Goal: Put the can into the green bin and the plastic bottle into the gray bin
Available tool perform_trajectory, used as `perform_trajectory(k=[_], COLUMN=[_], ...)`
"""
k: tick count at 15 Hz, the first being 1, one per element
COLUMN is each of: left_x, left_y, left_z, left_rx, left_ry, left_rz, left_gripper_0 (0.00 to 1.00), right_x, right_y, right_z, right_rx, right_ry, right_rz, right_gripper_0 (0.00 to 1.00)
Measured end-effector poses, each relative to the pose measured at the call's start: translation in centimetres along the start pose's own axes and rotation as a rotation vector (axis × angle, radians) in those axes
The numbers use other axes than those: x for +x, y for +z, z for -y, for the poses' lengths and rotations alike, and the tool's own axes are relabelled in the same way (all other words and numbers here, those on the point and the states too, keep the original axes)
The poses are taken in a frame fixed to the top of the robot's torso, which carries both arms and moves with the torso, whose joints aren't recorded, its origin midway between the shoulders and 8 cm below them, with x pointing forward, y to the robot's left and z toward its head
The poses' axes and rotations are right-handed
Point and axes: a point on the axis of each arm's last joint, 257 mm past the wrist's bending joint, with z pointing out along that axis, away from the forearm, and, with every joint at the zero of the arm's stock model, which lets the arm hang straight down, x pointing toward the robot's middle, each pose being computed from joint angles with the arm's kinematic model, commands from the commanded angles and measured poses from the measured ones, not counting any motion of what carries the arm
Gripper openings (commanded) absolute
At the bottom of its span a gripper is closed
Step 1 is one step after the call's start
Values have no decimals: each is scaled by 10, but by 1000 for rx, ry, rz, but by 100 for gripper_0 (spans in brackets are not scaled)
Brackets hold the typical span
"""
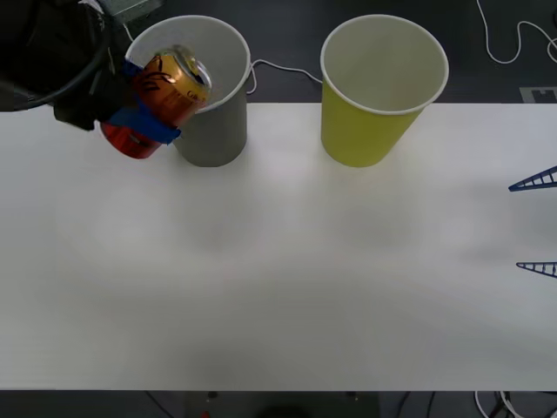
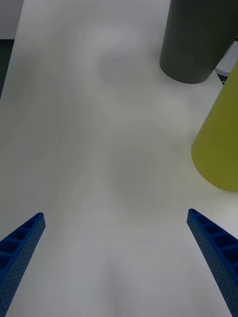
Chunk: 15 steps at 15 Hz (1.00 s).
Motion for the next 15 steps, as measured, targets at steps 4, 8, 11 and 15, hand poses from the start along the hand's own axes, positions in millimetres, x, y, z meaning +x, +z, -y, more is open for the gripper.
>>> perform_trajectory(k=[4, 8, 11, 15], left_x=[-49, -107, -150, -203], left_y=[15, 34, 50, 83], left_z=[-18, -37, -43, -49], left_rx=[-5, -32, -47, -70], left_ry=[-6, 4, -1, -19], left_rz=[-16, -34, -25, -9], left_gripper_0=[0, 0, 0, 0], right_x=[0, 0, 0, 0], right_y=[0, 0, 0, 0], right_z=[0, 0, 0, 0], right_rx=[0, 0, 0, 0], right_ry=[0, 0, 0, 0], right_rz=[0, 0, 0, 0], right_gripper_0=[100, 100, 100, 100])
